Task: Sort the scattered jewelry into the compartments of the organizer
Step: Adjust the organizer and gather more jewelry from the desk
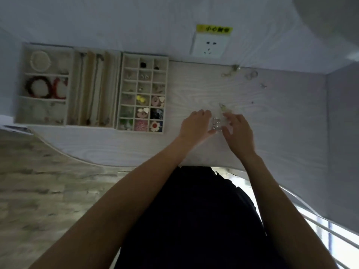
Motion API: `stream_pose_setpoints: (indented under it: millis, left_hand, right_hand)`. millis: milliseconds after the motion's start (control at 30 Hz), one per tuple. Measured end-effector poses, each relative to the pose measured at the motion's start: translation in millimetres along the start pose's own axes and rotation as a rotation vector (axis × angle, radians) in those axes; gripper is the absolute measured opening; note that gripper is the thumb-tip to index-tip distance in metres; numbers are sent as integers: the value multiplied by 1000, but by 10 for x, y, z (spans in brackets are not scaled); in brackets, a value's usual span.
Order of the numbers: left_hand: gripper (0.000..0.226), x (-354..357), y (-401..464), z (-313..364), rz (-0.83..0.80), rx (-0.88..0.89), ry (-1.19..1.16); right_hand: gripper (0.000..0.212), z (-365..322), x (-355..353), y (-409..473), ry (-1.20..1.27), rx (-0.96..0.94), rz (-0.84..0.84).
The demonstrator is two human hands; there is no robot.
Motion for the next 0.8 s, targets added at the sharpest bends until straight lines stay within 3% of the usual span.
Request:
stream_pose_setpoints:
  millis: [167,367,467,667,800]
  left_hand:
    - [31,170,33,106,101,-54,11]
    - [18,138,4,-70,128,-181,-123]
    - [18,166,31,-47,99,-204,-85]
    - [23,248,56,35,56,-184,177]
    - [24,145,-17,-32,117,-158,153]
  right_hand:
    - [38,86,-29,0,-81,-152,-51]
    - [29,133,-96,125,-143,-189,-24]
    - [24,-48,-27,193,-133,-313,-44]
    - [4,-111,49,303,-189,-367,-63]
    - [10,-96,26,319,-154,-397,-76]
Point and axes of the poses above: each hand's wrist, its own y-axis towards the middle knuckle, its own x-axis out of the palm, z = x × y, the point moved 4 cm from there along y, towards the middle knuckle, and after that the axes turned 14 degrees about -x, right-handed, at the moved point
